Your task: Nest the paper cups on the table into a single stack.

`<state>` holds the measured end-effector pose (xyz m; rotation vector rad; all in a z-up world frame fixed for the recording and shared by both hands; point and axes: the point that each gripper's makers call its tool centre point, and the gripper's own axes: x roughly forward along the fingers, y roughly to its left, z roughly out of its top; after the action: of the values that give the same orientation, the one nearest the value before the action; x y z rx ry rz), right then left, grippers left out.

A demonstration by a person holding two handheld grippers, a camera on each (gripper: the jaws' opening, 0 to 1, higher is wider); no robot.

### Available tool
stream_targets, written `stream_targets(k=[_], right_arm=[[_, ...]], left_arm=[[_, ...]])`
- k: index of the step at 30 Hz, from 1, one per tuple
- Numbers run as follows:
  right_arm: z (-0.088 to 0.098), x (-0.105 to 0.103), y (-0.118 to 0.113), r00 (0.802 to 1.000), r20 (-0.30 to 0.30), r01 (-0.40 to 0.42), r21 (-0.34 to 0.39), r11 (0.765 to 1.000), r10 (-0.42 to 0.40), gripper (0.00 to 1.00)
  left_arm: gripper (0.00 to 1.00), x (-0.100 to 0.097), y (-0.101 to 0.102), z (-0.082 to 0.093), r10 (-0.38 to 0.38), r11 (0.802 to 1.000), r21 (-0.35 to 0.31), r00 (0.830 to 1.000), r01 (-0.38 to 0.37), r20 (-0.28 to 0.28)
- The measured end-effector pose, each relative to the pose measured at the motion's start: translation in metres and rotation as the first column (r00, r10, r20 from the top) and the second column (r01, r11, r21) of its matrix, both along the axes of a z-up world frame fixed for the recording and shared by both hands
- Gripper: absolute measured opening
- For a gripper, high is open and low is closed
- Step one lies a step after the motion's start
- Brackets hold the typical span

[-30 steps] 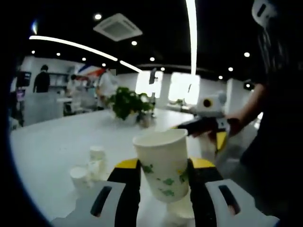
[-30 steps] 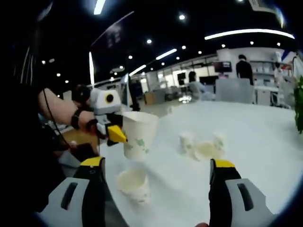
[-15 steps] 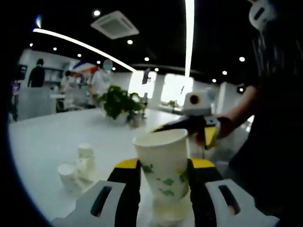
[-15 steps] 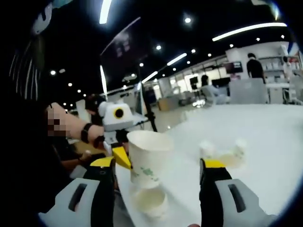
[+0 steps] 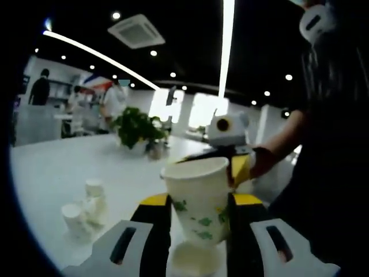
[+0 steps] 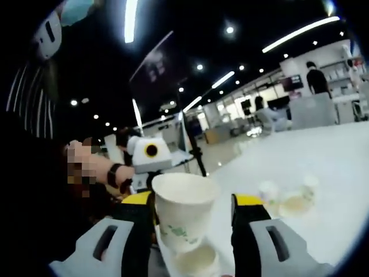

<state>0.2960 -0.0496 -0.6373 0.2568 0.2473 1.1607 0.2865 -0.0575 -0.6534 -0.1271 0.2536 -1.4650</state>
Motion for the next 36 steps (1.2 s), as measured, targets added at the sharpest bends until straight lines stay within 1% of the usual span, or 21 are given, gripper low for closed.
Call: stream_targets(k=[3, 10, 11, 14, 17, 19, 23, 25, 31, 36], right_arm=[[0.000, -0.002, 0.003, 1.000, 0.002, -0.018, 0.002, 1.000, 0.018, 0.44], [0.000, -0.007, 0.006, 0.999, -0.008, -0.048, 0.017, 0.999, 0.048, 0.39], [0.000, -0.007, 0.007, 0.999, -0.007, -0.050, 0.017, 0.999, 0.050, 0.39], [0.000, -0.008, 0.007, 0.999, -0.001, -0.055, 0.016, 0.998, 0.055, 0.37], [0.000, -0.010, 0.007, 0.998, 0.008, -0.063, 0.016, 0.998, 0.063, 0.35], [0.000, -0.010, 0.007, 0.998, 0.012, -0.068, 0.015, 0.998, 0.067, 0.33], [0.001, -0.010, 0.007, 0.998, 0.018, -0.065, 0.018, 0.998, 0.065, 0.32], [0.003, -0.009, 0.007, 0.998, 0.015, -0.056, 0.033, 0.998, 0.055, 0.32], [0.004, -0.006, 0.006, 0.999, 0.017, -0.040, 0.030, 0.999, 0.039, 0.32], [0.001, -0.009, 0.005, 0.999, 0.021, -0.028, 0.020, 0.999, 0.028, 0.33]], left_arm=[[0.38, -0.002, -0.001, 0.001, -0.011, 1.000, -0.006, 1.000, 0.011, -0.009], [0.37, -0.005, -0.002, 0.001, -0.028, 1.000, 0.003, 1.000, 0.028, -0.012], [0.37, -0.004, -0.002, 0.000, -0.028, 1.000, 0.002, 0.999, 0.028, -0.021], [0.37, -0.004, -0.002, -0.001, -0.028, 1.000, 0.003, 0.999, 0.028, -0.026], [0.37, -0.005, -0.001, -0.001, -0.028, 1.000, 0.003, 0.998, 0.028, -0.054], [0.37, -0.005, -0.001, -0.002, -0.026, 1.000, 0.006, 0.998, 0.027, -0.057], [0.38, -0.006, -0.001, -0.003, -0.015, 1.000, 0.007, 0.998, 0.016, -0.064], [0.38, -0.006, 0.001, -0.006, -0.011, 1.000, 0.015, 0.998, 0.012, -0.066], [0.42, -0.009, 0.008, -0.010, 0.016, 1.000, 0.023, 0.997, -0.015, -0.071], [0.50, -0.011, 0.016, -0.017, 0.043, 0.998, 0.051, 0.997, -0.040, -0.068]])
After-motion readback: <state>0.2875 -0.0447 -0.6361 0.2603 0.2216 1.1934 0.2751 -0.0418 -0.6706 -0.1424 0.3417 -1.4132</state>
